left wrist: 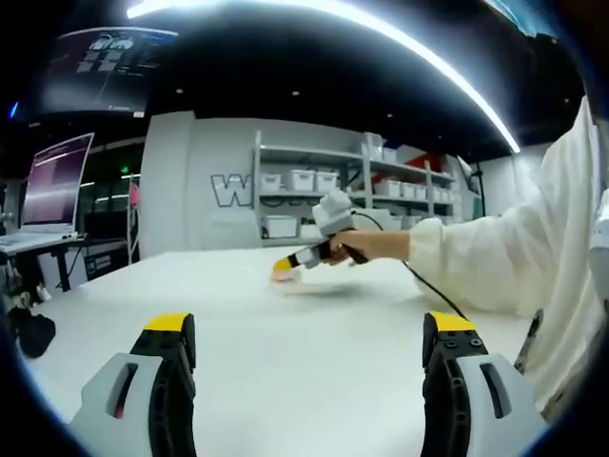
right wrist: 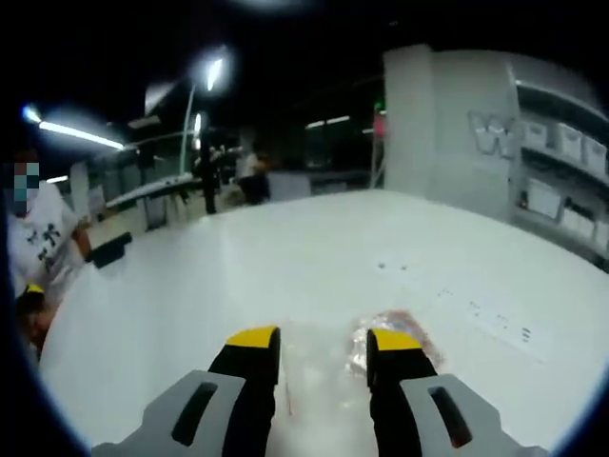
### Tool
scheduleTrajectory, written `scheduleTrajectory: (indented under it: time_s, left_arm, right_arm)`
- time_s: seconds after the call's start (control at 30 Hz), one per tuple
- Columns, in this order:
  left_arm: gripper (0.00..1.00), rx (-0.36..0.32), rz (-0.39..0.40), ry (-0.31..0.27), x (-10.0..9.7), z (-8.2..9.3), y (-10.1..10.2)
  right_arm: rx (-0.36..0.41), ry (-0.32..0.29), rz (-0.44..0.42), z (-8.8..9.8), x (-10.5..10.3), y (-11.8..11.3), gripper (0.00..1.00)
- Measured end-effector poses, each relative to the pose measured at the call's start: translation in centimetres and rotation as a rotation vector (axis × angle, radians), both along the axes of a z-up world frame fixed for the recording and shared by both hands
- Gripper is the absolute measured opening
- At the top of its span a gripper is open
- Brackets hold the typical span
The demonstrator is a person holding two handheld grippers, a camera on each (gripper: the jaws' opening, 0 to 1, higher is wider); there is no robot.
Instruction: Open the resealable bag by pulling the two sides of the seal apart until the entire bag opening is separated and visibly accessible.
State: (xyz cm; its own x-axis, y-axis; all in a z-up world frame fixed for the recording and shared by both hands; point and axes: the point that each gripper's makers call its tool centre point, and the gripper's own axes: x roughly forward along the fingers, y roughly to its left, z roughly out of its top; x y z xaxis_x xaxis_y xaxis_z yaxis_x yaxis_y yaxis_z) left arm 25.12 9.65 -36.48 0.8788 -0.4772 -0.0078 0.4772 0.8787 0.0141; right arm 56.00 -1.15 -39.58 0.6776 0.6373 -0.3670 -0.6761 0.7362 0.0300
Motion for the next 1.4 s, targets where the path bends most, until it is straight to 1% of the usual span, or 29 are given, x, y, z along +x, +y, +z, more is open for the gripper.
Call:
scheduleTrajectory:
  time_s: [0.1,0.17,0.2,0.23,0.3,0.33,0.43,0.6,0.67,0.77,0.87,0.9,0.97,1.03,1.1,1.23,1.4]
  left_arm:
    - [0.98,0.001,-0.002,-0.004,-0.1,0.1,-0.1]
    - [0.98,0.003,-0.004,-0.005,-0.1,0.1,-0.1]
    - [0.98,0.006,-0.003,-0.006,-0.2,0.1,-0.1]
    - [0.98,0.006,-0.003,-0.006,-0.2,0.1,-0.1]
    - [0.98,0.005,-0.001,-0.006,-0.2,0.1,0.0]
    - [0.98,0.004,0.000,-0.005,-0.2,0.1,0.0]
    - [0.98,0.004,-0.001,-0.003,-0.3,0.0,0.0]
    - [0.98,0.004,-0.002,-0.002,-0.2,-0.1,0.0]
    - [0.98,0.003,-0.001,-0.001,-0.2,-0.2,0.0]
    - [0.98,0.005,-0.002,0.002,-0.2,-0.3,0.0]
    - [0.99,0.002,-0.003,0.004,-0.2,-0.4,0.0]
    - [0.99,0.000,-0.003,0.004,-0.1,-0.4,0.0]
    - [0.99,0.000,-0.002,0.005,-0.1,-0.5,0.0]
    - [0.99,0.000,-0.001,0.007,0.0,-0.6,0.1]
    - [0.99,0.000,-0.001,0.009,0.0,-0.6,0.1]
    - [0.99,-0.003,-0.001,0.010,0.0,-0.7,0.0]
    - [0.99,-0.008,-0.005,0.009,0.0,-0.7,-0.1]
  right_arm:
    - [0.032,0.000,-0.010,0.3,0.2,-0.2,0.35]
    - [0.055,-0.019,-0.028,0.7,0.4,-0.4,0.36]
    - [0.080,-0.039,-0.040,1.1,0.6,-0.3,0.37]
    - [0.088,-0.043,-0.045,1.2,0.6,-0.3,0.41]
    - [0.160,-0.099,-0.072,2.4,1.3,-0.7,0.48]
    - [0.167,-0.112,-0.082,2.5,1.4,-0.8,0.49]
    - [0.160,-0.129,-0.097,2.6,2.0,-1.3,0.51]
    - [0.166,-0.166,-0.120,2.7,2.5,-1.8,0.64]
    - [0.154,-0.170,-0.124,2.5,2.4,-1.8,0.69]
    - [0.119,-0.188,-0.124,2.2,2.6,-2.0,0.78]
    - [0.111,-0.208,-0.132,2.1,3.0,-2.1,0.97]
    - [0.122,-0.216,-0.134,2.3,3.2,-2.1,0.99]
    - [0.125,-0.229,-0.141,2.4,3.4,-2.2,1.00]
    - [0.100,-0.255,-0.145,2.5,3.5,-2.3,1.00]
    - [0.077,-0.262,-0.142,2.4,3.6,-2.4,1.00]
    - [0.074,-0.263,-0.138,2.5,3.4,-2.5,1.00]
    - [0.054,-0.285,-0.134,2.9,2.9,-2.6,1.00]
